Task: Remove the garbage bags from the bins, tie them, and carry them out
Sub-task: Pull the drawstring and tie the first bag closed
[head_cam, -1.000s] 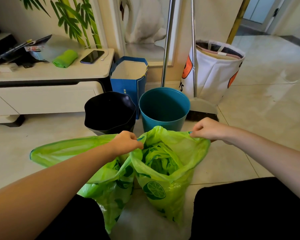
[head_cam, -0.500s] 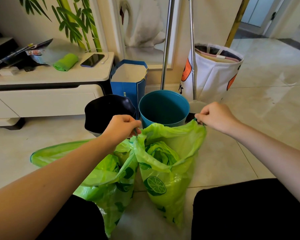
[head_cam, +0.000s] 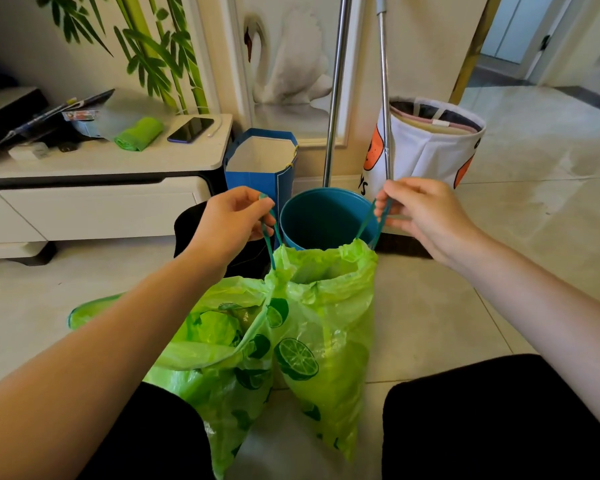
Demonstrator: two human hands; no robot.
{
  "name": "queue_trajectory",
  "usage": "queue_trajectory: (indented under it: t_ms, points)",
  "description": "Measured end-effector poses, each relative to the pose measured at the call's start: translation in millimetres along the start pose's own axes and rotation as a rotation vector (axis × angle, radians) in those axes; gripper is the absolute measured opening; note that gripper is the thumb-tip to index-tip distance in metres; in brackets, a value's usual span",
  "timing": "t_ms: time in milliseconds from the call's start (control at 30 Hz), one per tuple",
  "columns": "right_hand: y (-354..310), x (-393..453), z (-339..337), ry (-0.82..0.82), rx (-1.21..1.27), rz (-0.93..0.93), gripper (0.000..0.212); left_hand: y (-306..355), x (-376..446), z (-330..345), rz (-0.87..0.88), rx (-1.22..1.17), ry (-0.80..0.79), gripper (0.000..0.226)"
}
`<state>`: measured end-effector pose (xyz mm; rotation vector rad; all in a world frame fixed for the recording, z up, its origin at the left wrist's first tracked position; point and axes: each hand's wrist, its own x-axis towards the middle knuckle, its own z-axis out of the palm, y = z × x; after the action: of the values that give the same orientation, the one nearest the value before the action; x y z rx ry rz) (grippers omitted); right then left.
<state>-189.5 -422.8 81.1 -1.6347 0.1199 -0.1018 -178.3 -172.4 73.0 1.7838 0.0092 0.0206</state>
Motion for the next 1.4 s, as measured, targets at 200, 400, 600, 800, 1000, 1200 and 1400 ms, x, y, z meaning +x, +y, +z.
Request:
queue_trajectory:
  t_ms: [200, 400, 600, 800, 1000, 1200, 1400]
  points:
    - [-16, -1, 13, 0.027, 0.03, -0.137, 0.026, 20, -5, 1, 0.119, -0.08, 0.025, 0.011]
    - [-29, -2, 18, 0.016, 0.074, -0.236, 0.015, 28, -3, -2, 0.187, -0.12, 0.068, 0.012]
    - [-20, 0, 32, 0.02, -0.08, -0.112, 0.015, 18, -4, 4, 0.14, 0.035, -0.021, 0.021]
    - [-20, -3, 41, -0.09, -0.187, -0.09, 0.016, 17, -6, 11, 0.18, 0.106, -0.124, 0.025]
    - [-14, -3, 51, -0.231, -0.309, 0.052, 0.017, 12, -7, 22, 0.249, 0.197, -0.139, 0.022]
    - [-12, -3, 61, -0.265, -0.22, 0.188, 0.01, 9, -9, 28, 0.421, 0.363, -0.125, 0.021]
    - [-13, -4, 64, -0.273, -0.132, 0.27, 0.015, 11, -9, 24, 0.472, 0.457, -0.062, 0.015]
